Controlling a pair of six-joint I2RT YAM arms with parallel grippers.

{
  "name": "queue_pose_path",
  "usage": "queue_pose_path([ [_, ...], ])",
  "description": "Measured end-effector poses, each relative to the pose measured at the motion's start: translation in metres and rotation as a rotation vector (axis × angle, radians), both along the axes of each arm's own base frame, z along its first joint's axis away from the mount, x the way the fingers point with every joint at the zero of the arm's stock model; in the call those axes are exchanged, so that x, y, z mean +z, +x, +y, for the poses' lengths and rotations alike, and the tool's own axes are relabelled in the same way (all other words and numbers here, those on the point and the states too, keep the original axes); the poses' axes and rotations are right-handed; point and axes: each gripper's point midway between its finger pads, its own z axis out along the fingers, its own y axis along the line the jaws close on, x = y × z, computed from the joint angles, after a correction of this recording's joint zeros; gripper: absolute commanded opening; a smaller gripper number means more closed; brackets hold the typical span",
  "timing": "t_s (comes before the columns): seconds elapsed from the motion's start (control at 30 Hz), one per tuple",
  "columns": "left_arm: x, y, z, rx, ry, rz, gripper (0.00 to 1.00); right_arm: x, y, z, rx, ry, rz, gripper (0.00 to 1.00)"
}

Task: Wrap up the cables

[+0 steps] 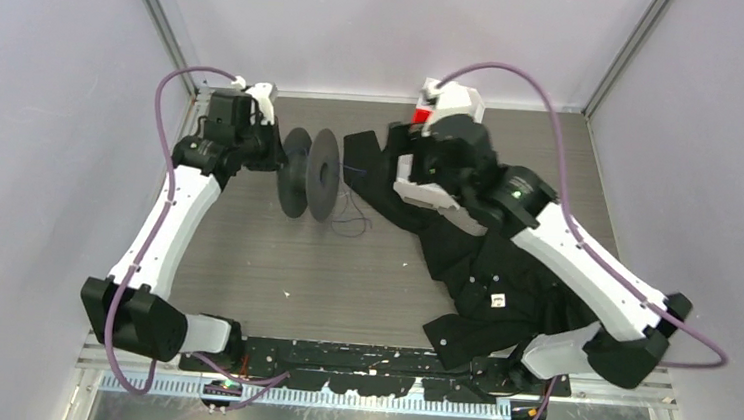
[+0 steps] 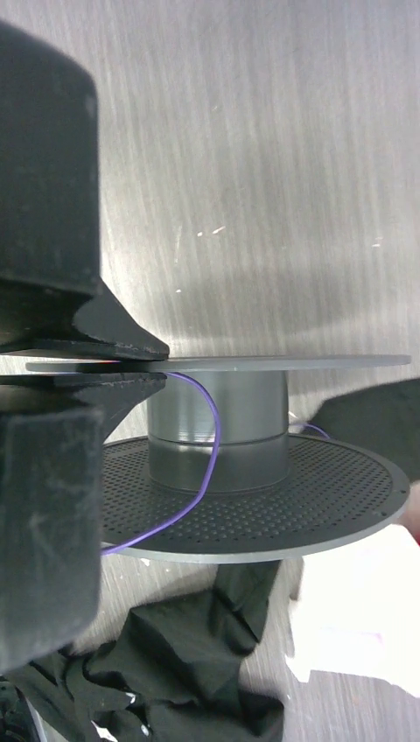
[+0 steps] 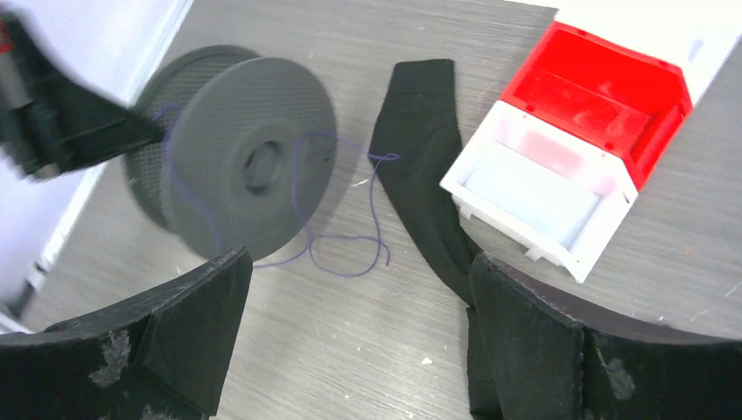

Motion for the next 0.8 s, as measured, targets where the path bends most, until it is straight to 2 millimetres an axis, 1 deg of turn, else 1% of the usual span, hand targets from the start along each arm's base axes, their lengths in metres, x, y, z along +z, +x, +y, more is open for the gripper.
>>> queue_pose_path([
  [0.07, 0.022, 0.000, -0.001, -0.018, -0.001, -0.052, 0.01, 0.003, 0.006, -0.023, -0.060, 0.115, 0.022, 1.00],
  [0.1, 0.034, 0.000, -0.002, -0.030, -0.005, -0.084, 0.00, -0.001, 0.012, -0.030, -0.086, 0.160, 0.044, 1.00],
  [0.17, 0.065, -0.003, -0.005, -0.063, -0.015, -0.166, 0.01, -0.012, 0.025, -0.035, -0.121, 0.216, 0.088, 1.00],
  [0.2, 0.080, -0.005, -0.006, -0.074, -0.021, -0.207, 0.01, -0.022, 0.031, -0.031, -0.120, 0.225, 0.119, 1.00],
  [0.27, 0.113, -0.012, -0.006, -0.095, -0.025, -0.296, 0.00, -0.050, 0.036, -0.009, -0.072, 0.229, 0.197, 1.00],
  [0.3, 0.135, -0.016, -0.005, -0.102, -0.027, -0.353, 0.00, -0.065, 0.034, 0.004, -0.037, 0.226, 0.239, 1.00],
  [0.4, 0.185, -0.028, -0.003, -0.110, -0.033, -0.486, 0.01, -0.101, 0.023, 0.034, 0.054, 0.225, 0.335, 1.00],
  [0.47, 0.207, -0.036, -0.002, -0.109, -0.040, -0.553, 0.00, -0.113, 0.013, 0.050, 0.100, 0.237, 0.376, 0.98],
  [0.53, 0.216, -0.041, -0.001, -0.107, -0.044, -0.582, 0.00, -0.113, 0.007, 0.066, 0.137, 0.267, 0.387, 0.96],
  [0.6, 0.218, -0.043, 0.000, -0.106, -0.044, -0.587, 0.01, -0.110, 0.002, 0.079, 0.167, 0.286, 0.381, 0.96],
  [0.63, 0.216, -0.042, 0.000, -0.104, -0.044, -0.581, 0.01, -0.109, 0.000, 0.084, 0.179, 0.290, 0.376, 0.96],
  [0.67, 0.214, -0.041, 0.000, -0.103, -0.043, -0.574, 0.00, -0.108, -0.003, 0.090, 0.194, 0.289, 0.368, 0.93],
  [0.73, 0.209, -0.037, 0.001, -0.096, -0.038, -0.553, 0.01, -0.110, -0.007, 0.097, 0.215, 0.269, 0.344, 0.93],
  [0.8, 0.201, -0.033, 0.004, -0.076, -0.025, -0.508, 0.01, -0.114, -0.009, 0.104, 0.247, 0.247, 0.275, 0.93],
])
